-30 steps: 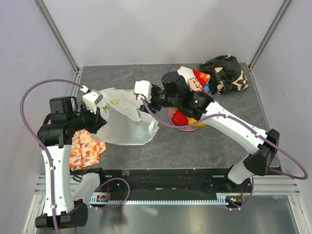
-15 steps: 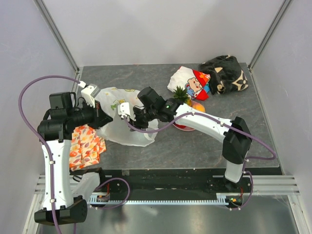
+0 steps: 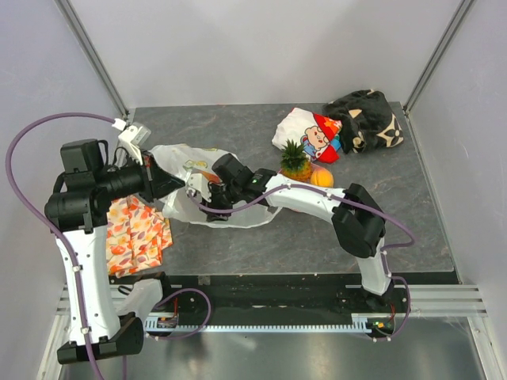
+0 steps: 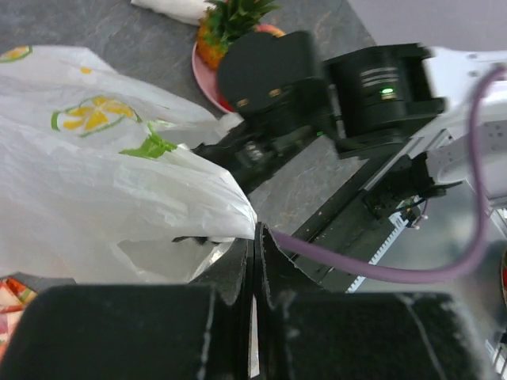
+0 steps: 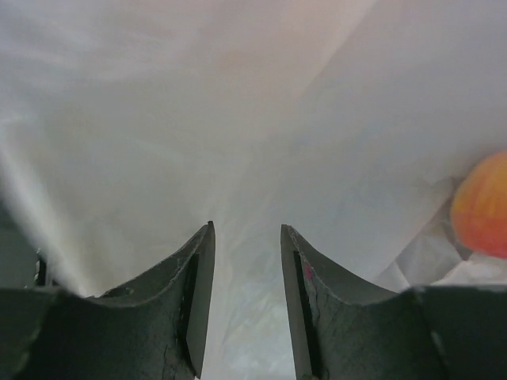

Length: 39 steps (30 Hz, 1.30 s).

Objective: Take the fake fruits out of the plastic bag
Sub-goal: Take out the fake fruit from the plastic bag.

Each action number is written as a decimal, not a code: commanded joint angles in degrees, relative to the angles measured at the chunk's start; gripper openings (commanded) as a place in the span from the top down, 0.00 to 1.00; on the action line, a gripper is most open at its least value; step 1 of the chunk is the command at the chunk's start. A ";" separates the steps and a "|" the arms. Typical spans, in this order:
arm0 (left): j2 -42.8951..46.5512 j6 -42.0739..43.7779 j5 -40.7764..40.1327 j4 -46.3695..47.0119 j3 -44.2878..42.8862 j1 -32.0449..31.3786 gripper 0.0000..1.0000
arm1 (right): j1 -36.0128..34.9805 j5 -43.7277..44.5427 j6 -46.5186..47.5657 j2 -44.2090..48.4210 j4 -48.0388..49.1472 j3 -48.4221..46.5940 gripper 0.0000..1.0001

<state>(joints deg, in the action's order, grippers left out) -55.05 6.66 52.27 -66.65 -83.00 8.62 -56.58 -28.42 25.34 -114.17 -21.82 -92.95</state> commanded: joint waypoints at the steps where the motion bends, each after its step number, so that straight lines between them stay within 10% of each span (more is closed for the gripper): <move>1: -0.76 -0.16 8.27 -4.97 -6.38 0.25 0.98 | 0.24 4.95 -4.59 -1.05 6.70 -3.38 0.53; 10: 1.08 4.42 8.12 -11.75 -7.09 0.25 0.98 | 2.44 9.96 -7.76 -4.74 8.73 -7.78 0.50; 21: 6.62 -1.21 -6.13 -2.43 4.16 0.25 0.87 | 2.17 23.84 -11.28 -13.71 9.61 -12.43 0.12; 39: 5.39 -0.15 -5.87 -1.37 5.74 0.26 0.88 | 1.47 34.93 -10.67 -14.68 5.92 -10.24 0.04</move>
<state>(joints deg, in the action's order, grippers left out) -49.50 6.90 46.54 -70.11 -77.67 8.67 -54.70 3.62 14.76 -128.57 -15.09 -103.22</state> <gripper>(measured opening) 0.121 0.965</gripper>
